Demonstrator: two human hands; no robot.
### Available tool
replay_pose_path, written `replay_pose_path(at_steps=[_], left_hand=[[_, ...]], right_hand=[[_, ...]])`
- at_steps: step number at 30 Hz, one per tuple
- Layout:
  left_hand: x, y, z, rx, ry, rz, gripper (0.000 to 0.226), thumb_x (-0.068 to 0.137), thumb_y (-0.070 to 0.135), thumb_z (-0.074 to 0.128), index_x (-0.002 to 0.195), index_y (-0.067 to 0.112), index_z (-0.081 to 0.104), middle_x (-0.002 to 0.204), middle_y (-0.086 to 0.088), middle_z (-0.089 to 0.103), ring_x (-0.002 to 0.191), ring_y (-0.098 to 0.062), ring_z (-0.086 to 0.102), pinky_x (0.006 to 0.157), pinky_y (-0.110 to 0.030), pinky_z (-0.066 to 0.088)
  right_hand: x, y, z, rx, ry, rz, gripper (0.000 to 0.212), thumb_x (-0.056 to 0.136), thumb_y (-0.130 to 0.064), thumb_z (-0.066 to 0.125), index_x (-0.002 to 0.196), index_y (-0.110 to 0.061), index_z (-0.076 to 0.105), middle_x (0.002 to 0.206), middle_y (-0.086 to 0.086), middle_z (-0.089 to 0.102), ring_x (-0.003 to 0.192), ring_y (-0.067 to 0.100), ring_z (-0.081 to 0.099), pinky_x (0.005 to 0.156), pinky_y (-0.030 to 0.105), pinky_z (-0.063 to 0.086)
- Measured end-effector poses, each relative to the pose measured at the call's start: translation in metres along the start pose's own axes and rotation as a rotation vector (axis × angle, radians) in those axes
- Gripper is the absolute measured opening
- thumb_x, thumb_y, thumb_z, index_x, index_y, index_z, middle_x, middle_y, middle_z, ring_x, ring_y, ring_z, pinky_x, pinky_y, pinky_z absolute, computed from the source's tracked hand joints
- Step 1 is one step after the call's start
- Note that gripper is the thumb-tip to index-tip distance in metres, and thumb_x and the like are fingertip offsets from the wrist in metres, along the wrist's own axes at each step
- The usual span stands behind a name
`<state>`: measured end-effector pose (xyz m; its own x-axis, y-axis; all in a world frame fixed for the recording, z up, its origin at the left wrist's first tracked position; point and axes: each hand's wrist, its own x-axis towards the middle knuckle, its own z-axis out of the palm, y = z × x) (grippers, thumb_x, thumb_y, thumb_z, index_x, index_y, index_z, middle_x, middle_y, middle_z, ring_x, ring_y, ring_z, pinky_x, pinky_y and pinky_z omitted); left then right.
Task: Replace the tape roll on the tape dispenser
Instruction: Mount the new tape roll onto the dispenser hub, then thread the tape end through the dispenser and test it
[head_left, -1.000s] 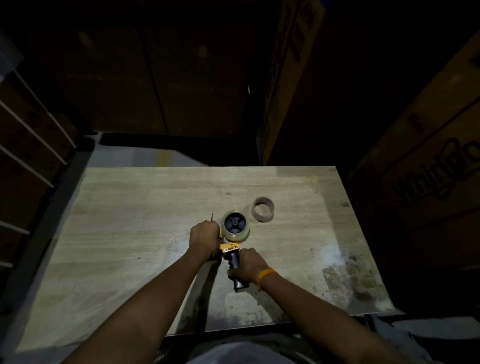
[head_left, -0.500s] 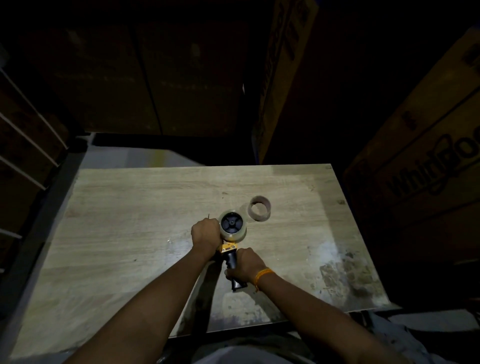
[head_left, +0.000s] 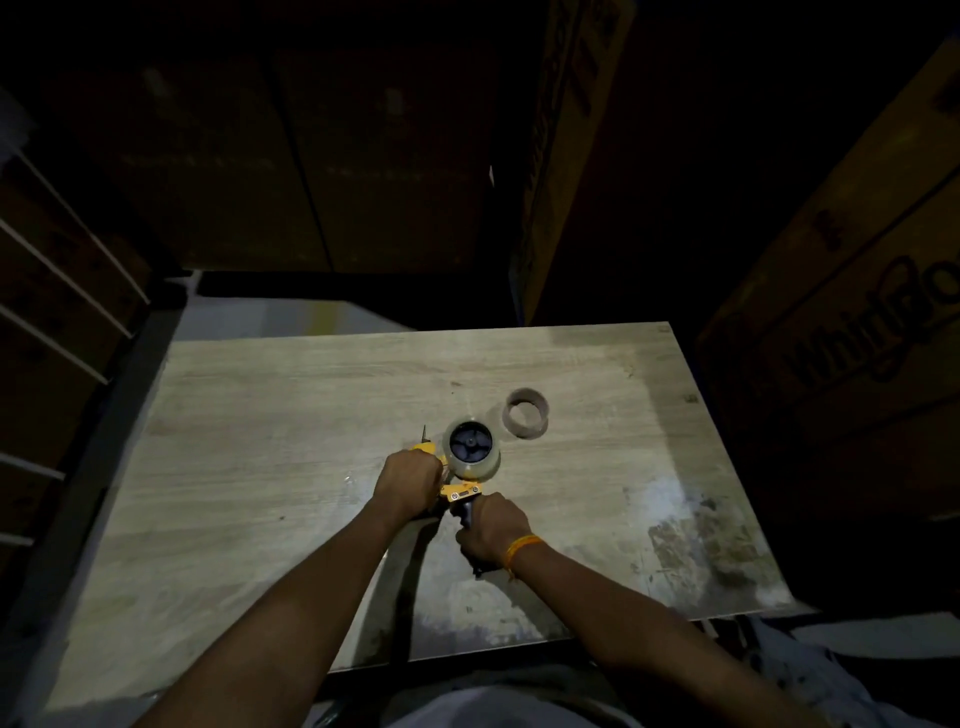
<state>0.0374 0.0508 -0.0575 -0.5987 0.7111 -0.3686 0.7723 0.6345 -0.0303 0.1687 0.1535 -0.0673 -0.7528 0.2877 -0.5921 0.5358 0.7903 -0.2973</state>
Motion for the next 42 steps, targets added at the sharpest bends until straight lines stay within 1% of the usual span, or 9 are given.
replay_pose_path(at_steps=[4,10,17,24,29,31,34,38,42], left_hand=[[-0.011,-0.004,0.009,-0.017,0.053,0.054,0.016,0.079,0.034,0.070,0.082,0.019,0.070,0.078,-0.006,0.068,0.071,-0.030,0.067,0.057,-0.029,0.045],[-0.032,-0.010,0.023,-0.063,0.171,0.068,0.023,0.070,0.029,0.082,0.083,0.014,0.071,0.061,-0.012,0.068,0.053,-0.037,0.065,0.046,-0.030,0.040],[-0.045,-0.034,0.029,-0.225,0.208,-0.059,0.023,0.079,0.040,0.070,0.082,0.018,0.074,0.080,-0.006,0.075,0.076,-0.032,0.070,0.063,-0.035,0.051],[-0.053,-0.040,0.044,-0.314,0.209,-0.071,0.020,0.083,0.037,0.064,0.082,0.019,0.071,0.080,-0.004,0.073,0.078,-0.031,0.070,0.062,-0.035,0.052],[-0.063,-0.035,0.054,-0.409,0.262,-0.031,0.019,0.095,0.032,0.054,0.098,0.015,0.059,0.096,-0.008,0.066,0.084,-0.034,0.065,0.063,-0.037,0.040],[-0.062,-0.039,0.051,-0.450,0.271,-0.001,0.020,0.100,0.032,0.049,0.104,0.014,0.056,0.099,-0.010,0.064,0.085,-0.034,0.064,0.066,-0.039,0.044],[-0.050,-0.049,0.030,-0.482,0.240,0.057,0.020,0.101,0.032,0.046,0.105,0.013,0.053,0.103,-0.012,0.060,0.089,-0.035,0.062,0.072,-0.042,0.048],[-0.024,-0.063,-0.027,-0.390,0.099,0.168,0.014,0.095,0.021,0.057,0.104,0.011,0.057,0.108,-0.014,0.056,0.094,-0.033,0.058,0.081,-0.046,0.051],[-0.003,-0.069,-0.079,-0.178,-0.015,0.278,0.016,0.092,0.013,0.058,0.107,0.008,0.062,0.116,-0.017,0.049,0.104,-0.035,0.051,0.090,-0.047,0.048]], right_hand=[[0.000,0.001,0.000,-0.037,0.019,0.000,0.044,0.088,-0.043,0.065,0.122,-0.016,0.068,0.119,0.015,0.068,0.108,0.034,0.066,0.082,0.037,0.054],[-0.005,-0.003,-0.004,-0.066,0.035,-0.013,0.041,0.088,-0.042,0.065,0.122,-0.020,0.069,0.121,0.013,0.070,0.110,0.033,0.067,0.085,0.038,0.055],[-0.005,-0.006,-0.007,-0.089,0.018,0.045,0.048,0.089,-0.045,0.068,0.123,-0.011,0.066,0.125,0.014,0.067,0.114,0.033,0.066,0.087,0.037,0.055],[-0.012,-0.007,-0.007,-0.070,0.002,0.071,0.046,0.088,-0.042,0.069,0.125,-0.015,0.067,0.128,0.012,0.067,0.115,0.031,0.066,0.091,0.037,0.055],[-0.019,0.003,-0.004,0.169,-0.015,0.142,0.065,0.092,-0.038,0.068,0.137,0.002,0.042,0.136,0.020,0.051,0.123,0.034,0.058,0.085,0.035,0.048],[-0.022,0.004,-0.008,0.198,0.022,0.130,0.057,0.094,-0.038,0.066,0.131,0.002,0.049,0.133,0.023,0.056,0.121,0.037,0.059,0.084,0.037,0.049],[-0.028,0.000,-0.022,0.239,0.092,0.085,0.031,0.094,-0.038,0.065,0.098,-0.008,0.067,0.110,0.022,0.070,0.105,0.039,0.067,0.071,0.034,0.046],[-0.038,-0.007,-0.047,0.332,0.100,0.099,0.037,0.091,-0.028,0.068,0.060,-0.022,0.049,0.067,0.004,0.056,0.072,0.028,0.056,0.067,0.031,0.039],[-0.048,-0.013,-0.058,0.444,0.060,0.067,0.036,0.089,-0.012,0.060,0.061,-0.026,0.044,0.060,-0.001,0.045,0.055,0.018,0.041,0.066,0.032,0.038]])
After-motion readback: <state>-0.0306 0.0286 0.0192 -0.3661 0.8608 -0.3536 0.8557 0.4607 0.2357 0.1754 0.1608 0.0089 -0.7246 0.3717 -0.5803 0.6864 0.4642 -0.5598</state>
